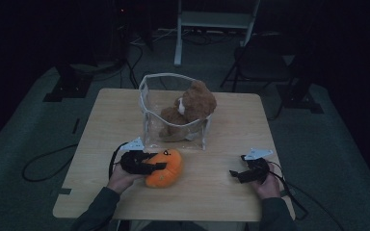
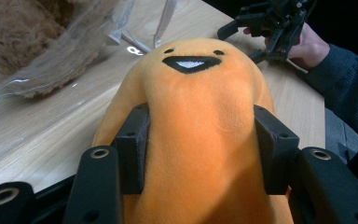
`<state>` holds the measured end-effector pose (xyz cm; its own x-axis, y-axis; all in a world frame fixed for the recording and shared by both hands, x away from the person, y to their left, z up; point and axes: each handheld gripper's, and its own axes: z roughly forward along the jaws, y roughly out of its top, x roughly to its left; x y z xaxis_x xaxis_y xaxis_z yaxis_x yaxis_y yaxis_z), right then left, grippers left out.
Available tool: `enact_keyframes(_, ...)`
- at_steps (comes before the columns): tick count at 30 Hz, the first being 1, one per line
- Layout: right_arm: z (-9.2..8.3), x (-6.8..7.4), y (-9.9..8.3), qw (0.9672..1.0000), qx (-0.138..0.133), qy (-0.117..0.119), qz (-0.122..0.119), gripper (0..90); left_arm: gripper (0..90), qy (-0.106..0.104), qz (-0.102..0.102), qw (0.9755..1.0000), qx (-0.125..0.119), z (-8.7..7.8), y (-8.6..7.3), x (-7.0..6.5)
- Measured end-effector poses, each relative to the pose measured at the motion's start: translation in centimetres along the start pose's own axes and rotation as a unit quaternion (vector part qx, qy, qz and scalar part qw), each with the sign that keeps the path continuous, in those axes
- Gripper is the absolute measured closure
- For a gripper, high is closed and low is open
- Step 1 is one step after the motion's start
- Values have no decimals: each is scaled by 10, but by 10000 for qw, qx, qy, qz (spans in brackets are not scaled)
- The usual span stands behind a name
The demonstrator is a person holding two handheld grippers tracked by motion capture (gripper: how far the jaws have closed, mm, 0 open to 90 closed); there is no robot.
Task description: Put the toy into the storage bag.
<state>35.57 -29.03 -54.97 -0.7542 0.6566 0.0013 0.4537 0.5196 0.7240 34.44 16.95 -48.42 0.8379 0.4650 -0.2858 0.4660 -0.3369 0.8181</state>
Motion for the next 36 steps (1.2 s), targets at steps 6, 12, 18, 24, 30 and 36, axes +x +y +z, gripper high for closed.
enact_keyframes(6,0,0,0,10000,0,1,3,119,477,48,10,10000,-81,-4,2,1)
enact_keyframes(12,0,0,0,10000,0,1,0,119,477,133,23,9997,-200,-13,6,1)
enact_keyframes(18,0,0,0,10000,-1,0,-2,119,476,217,26,9993,-300,-21,9,2)
enact_keyframes(24,0,0,0,10000,1,0,-2,119,476,266,89,9990,-342,-26,12,1)
enact_keyframes(30,0,0,0,10000,2,-2,-7,119,477,310,126,9986,-401,-30,15,0)
enact_keyframes(36,0,0,0,10000,3,-3,-7,119,476,362,175,9981,-467,-36,19,-1)
